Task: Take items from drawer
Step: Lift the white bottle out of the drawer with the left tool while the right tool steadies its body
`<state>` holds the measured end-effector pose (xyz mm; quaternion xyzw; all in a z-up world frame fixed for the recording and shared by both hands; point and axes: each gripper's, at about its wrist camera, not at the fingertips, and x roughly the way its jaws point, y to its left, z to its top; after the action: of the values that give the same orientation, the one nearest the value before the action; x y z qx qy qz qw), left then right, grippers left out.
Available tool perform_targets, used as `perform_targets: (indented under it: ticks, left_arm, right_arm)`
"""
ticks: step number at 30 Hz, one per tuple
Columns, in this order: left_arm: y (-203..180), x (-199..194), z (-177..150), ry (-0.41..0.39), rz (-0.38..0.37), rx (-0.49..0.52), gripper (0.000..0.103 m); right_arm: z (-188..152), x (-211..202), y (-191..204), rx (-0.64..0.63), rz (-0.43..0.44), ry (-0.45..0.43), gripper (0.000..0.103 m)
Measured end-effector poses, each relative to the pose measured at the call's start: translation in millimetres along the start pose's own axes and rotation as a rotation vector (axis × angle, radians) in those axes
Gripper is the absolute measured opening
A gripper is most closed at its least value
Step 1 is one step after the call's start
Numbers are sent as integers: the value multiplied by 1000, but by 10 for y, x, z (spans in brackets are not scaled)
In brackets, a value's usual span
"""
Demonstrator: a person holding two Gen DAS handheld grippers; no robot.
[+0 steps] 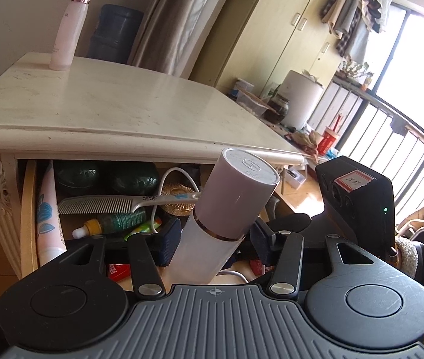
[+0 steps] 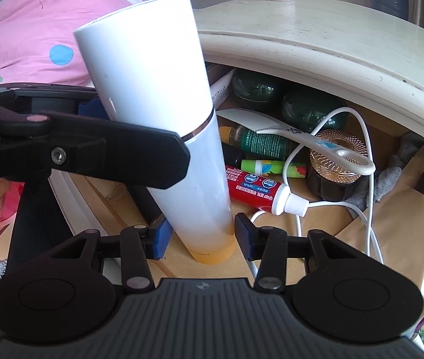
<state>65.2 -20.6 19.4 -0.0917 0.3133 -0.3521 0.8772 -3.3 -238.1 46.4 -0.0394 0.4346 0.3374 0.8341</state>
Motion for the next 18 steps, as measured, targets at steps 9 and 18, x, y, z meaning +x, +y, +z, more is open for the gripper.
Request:
perform_targets:
  ticks: [9, 18]
  left_arm:
    - [-38, -36, 17, -20, 11, 14, 52]
    - [-120, -79, 75, -35, 17, 28, 52]
  right_arm:
    - [-258, -317, 81, -2, -7, -47, 46]
    - [-428, -690, 157, -12, -13, -89, 46]
